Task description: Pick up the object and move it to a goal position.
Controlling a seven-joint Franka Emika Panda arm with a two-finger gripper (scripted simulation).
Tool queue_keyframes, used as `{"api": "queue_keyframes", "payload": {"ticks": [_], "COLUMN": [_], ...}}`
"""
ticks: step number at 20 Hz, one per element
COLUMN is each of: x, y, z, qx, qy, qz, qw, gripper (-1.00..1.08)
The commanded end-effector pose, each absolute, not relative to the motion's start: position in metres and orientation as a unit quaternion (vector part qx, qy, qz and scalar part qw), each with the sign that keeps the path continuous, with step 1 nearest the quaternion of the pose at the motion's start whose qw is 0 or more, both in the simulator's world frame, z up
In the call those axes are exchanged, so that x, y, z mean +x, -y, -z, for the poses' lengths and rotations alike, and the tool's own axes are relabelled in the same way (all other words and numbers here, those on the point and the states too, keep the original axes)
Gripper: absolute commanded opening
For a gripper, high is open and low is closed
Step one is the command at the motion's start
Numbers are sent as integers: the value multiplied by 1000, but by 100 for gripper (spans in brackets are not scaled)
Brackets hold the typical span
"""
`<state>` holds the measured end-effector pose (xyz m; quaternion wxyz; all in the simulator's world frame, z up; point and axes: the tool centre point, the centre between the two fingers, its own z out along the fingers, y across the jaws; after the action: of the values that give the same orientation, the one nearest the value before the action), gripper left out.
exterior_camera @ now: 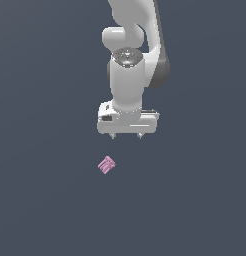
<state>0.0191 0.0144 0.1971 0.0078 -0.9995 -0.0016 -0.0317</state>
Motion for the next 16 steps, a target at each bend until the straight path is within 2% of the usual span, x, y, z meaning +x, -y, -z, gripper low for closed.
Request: {"api": "queue_keyframes", "payload": {"ticks": [1, 16], "x": [19, 31], "y": [-16, 3], "z": [-198, -176], "qx": [-999, -995], "qy": [2, -93], "qz": [32, 23], "qw": [9, 12], "gripper": [100, 100]}}
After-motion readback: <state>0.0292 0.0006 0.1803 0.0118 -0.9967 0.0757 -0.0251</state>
